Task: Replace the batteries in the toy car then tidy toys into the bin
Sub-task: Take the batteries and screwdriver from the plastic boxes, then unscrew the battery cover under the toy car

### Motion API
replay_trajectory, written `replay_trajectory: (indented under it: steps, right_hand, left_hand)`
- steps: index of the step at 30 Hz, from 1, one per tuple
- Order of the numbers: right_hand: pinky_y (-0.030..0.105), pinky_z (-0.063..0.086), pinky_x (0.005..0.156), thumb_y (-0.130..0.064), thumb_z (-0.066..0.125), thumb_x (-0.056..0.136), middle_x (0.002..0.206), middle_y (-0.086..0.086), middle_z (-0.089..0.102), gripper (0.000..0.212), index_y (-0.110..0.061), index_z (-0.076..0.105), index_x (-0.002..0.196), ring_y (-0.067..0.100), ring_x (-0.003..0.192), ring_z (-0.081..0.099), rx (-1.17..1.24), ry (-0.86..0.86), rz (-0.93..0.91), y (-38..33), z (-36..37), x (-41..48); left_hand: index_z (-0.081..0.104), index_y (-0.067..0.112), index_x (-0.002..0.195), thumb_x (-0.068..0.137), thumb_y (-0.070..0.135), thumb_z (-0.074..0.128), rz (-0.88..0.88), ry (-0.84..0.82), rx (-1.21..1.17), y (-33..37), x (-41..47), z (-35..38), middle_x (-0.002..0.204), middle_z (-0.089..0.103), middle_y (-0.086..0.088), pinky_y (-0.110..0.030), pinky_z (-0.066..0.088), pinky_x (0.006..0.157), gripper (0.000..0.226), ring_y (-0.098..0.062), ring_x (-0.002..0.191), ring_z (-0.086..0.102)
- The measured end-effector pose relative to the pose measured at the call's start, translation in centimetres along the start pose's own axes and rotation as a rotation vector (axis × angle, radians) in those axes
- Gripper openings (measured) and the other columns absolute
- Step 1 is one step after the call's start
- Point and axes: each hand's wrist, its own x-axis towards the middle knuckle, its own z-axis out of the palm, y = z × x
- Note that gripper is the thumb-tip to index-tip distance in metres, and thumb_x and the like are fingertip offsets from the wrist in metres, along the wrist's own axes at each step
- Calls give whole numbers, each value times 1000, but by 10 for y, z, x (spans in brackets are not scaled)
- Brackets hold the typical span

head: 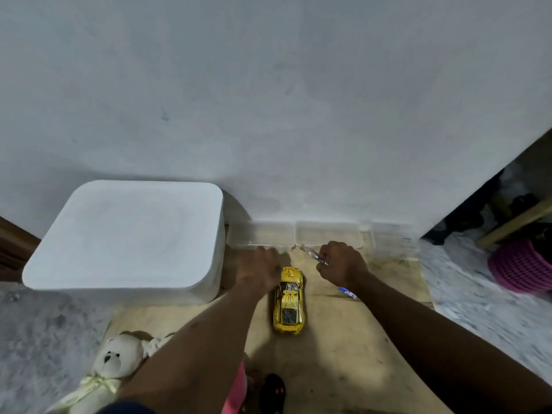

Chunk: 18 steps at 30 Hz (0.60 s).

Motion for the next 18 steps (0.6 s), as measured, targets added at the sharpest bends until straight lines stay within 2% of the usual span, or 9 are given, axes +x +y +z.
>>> replay_trajectory:
  steps: [3,6,8,10,15,18]
  right_hand:
    - [32,48,76,-34,61,81,103,6,64,24,-17,67,97,29,97,62,-2,-3,56,7,-4,-12]
    - [29,45,71,-33,61,78,99,4,65,21,-19,67,92,27,94,63,15,13,109,14,-7,-18]
    - [27,41,69,-34,61,78,97,3,65,21,-19,67,92,26,93,63,24,26,124,18,-8,-21]
    - [27,40,68,-34,62,78,98,3,65,21,-20,68,93,26,93,63,33,35,128,20,-9,-22]
    - [26,40,69,-32,63,76,99,2,66,17,-24,68,89,25,95,63,97,56,152,17,-19,-27]
    - [25,41,68,-32,64,77,97,-1,66,14,-26,69,89,21,88,62,174,80,190,9,-30,-33]
  left_hand:
    - [50,25,134,87,67,49,-87,-108,-255,26,-19,14,130,55,-5,-38,49,89,63,-28,117,57]
    - [38,24,140,73,75,62,-130,-191,-286,45,-32,26,139,39,-7,-37,48,92,87,-30,121,55]
    - [32,23,141,73,60,73,-139,-182,-282,51,-34,33,143,29,-9,-38,50,90,88,-32,117,57]
    - [28,23,144,74,45,77,-170,-191,-305,53,-31,36,145,25,-11,-38,52,89,88,-35,115,58]
    - [34,31,144,81,32,68,-180,-226,-577,44,-29,20,138,30,-13,-38,52,94,72,-40,115,56]
    - [30,40,152,84,10,54,-136,-287,-743,29,-29,8,154,20,-13,-42,54,95,77,-41,130,46]
